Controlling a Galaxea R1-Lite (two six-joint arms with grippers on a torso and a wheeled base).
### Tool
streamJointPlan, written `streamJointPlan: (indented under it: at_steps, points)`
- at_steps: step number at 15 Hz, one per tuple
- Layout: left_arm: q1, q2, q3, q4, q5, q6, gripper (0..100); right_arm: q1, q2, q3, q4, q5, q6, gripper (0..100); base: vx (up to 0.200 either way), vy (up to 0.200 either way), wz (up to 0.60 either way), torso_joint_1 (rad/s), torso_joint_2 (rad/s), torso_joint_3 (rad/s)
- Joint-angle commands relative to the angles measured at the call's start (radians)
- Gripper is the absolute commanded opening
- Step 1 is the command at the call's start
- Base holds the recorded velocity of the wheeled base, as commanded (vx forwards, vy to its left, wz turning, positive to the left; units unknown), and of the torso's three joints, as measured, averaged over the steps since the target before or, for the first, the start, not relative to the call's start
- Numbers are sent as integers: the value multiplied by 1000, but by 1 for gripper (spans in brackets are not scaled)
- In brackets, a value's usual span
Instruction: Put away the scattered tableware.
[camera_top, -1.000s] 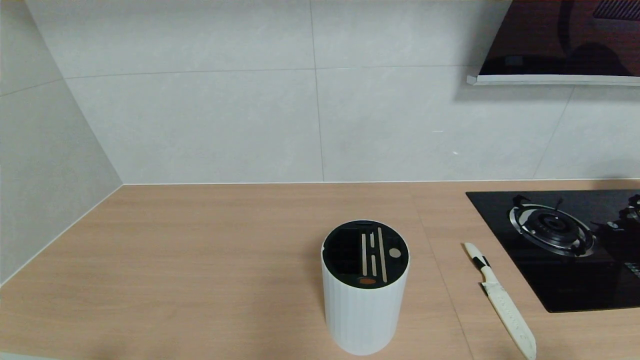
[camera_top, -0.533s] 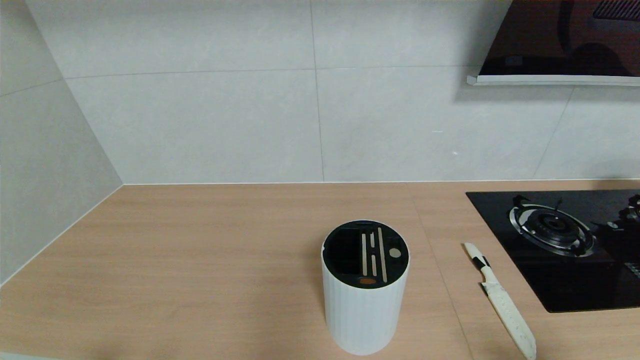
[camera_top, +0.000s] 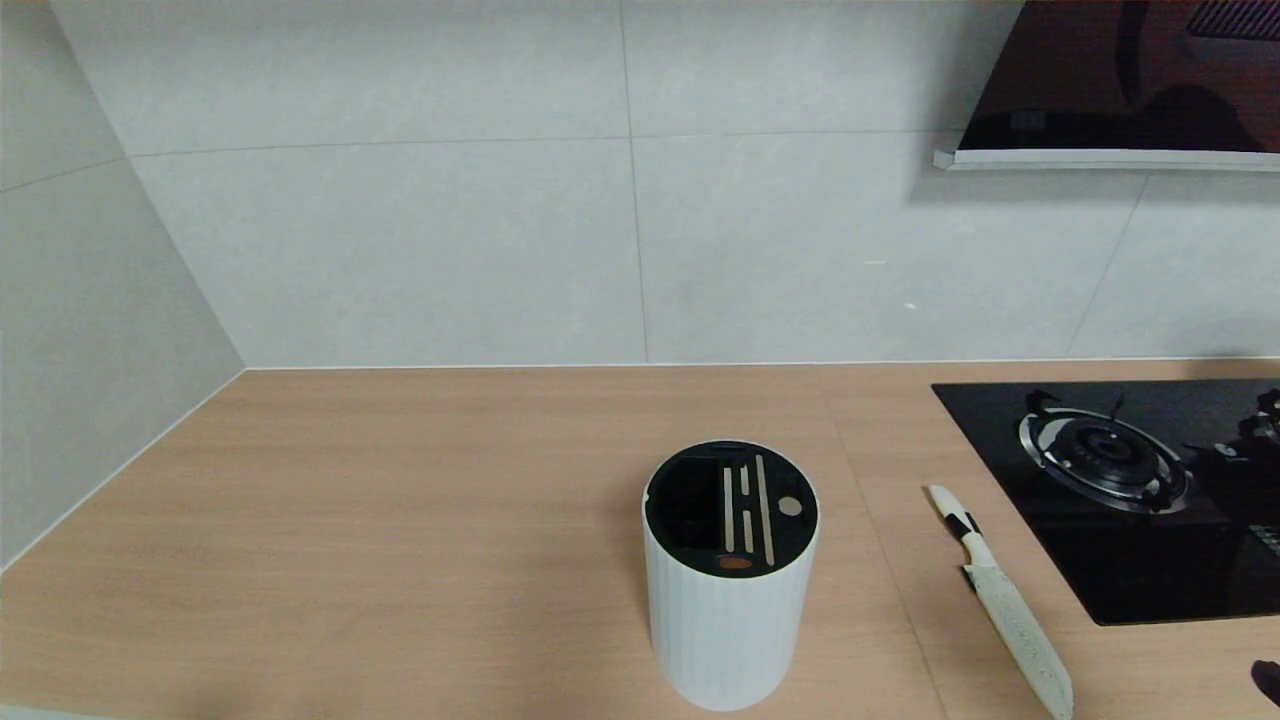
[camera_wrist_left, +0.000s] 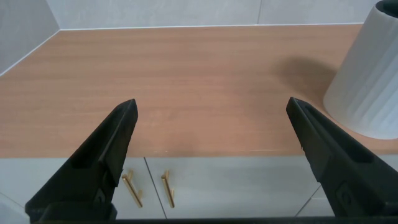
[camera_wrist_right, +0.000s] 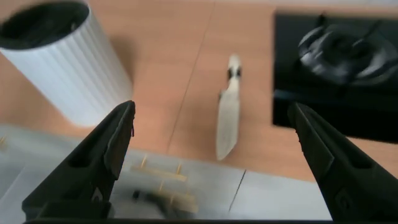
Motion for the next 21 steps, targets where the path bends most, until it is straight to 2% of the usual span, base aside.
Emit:
streamJointPlan:
  at_steps: [1, 8, 13, 16, 18, 21]
  points:
    - [0, 0, 0, 0, 0, 0, 100, 99, 291, -88, -14, -18, 13, 100, 0, 0, 0, 0, 0, 0]
    - [0, 0, 0, 0, 0, -1, 100, 116, 725, -112, -369, -63, 7, 100, 0, 0, 0, 0, 0, 0]
    - [0, 0, 0, 0, 0, -1, 100, 117, 934, -109, -427, -69, 4, 100, 0, 0, 0, 0, 0, 0]
    - [0, 0, 0, 0, 0, -1, 100, 116, 1049, -81, -557, -70, 5, 100, 0, 0, 0, 0, 0, 0]
    - [0, 0, 0, 0, 0, -1, 100, 116, 1096, -77, -583, -75, 5, 100, 0, 0, 0, 0, 0, 0]
    - [0, 0, 0, 0, 0, -1, 100, 116, 1193, -74, -646, -132, 5, 100, 0, 0, 0, 0, 0, 0]
